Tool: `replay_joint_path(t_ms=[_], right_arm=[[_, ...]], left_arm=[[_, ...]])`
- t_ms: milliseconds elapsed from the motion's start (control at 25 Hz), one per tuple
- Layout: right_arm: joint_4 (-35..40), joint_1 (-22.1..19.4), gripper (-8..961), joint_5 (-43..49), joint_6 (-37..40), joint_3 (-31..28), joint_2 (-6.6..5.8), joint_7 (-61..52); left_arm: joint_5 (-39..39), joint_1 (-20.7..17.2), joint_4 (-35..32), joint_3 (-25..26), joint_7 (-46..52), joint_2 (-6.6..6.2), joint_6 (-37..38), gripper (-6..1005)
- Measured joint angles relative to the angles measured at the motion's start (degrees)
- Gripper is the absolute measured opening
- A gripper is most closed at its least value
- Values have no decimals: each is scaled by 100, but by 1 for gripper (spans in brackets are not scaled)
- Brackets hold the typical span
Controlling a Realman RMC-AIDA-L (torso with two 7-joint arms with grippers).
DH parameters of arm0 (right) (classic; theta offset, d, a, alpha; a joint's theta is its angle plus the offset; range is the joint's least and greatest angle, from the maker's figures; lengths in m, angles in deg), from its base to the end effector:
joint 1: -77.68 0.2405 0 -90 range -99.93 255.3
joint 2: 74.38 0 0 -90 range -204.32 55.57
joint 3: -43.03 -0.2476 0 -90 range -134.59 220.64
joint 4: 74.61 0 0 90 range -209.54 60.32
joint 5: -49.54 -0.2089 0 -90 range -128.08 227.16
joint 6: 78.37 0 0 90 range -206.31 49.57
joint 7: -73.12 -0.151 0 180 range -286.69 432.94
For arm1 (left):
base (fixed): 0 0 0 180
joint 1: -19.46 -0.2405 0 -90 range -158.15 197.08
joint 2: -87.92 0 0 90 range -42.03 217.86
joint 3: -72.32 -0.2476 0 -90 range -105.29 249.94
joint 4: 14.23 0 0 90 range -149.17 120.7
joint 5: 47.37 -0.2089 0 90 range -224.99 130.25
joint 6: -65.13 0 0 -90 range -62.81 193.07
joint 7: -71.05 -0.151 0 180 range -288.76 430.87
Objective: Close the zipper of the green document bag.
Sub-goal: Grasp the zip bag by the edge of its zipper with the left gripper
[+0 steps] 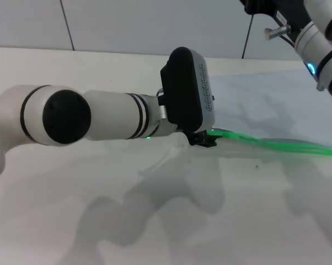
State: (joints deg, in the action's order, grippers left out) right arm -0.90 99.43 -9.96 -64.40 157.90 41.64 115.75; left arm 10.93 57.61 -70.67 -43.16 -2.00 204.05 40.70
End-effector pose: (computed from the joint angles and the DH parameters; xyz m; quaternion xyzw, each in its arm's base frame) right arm 0.1060 0.3948 -0.0094 -0.7830 0.1361 0.2945 0.5307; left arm -0.1357 0.3880 -0.1125 -0.9505 0.1144 0.0425 0.2856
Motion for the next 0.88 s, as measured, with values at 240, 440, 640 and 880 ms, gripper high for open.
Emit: replay_joint_path(t_ms=[240,440,640,880], right_arm=[[4,7,669,0,0,6,0,0],[36,-3,669,0,0,9,0,0],[65,-8,668,0,0,14,0,0],[74,-14,659,0,0,17,0,0]], left_arm=[[122,99,162,-7,-42,7,3,859],[283,185,284,-75,-75,4,4,816],[317,193,299,-78,-111,5,12,773],[321,203,312,-79,-112,6,19,722]])
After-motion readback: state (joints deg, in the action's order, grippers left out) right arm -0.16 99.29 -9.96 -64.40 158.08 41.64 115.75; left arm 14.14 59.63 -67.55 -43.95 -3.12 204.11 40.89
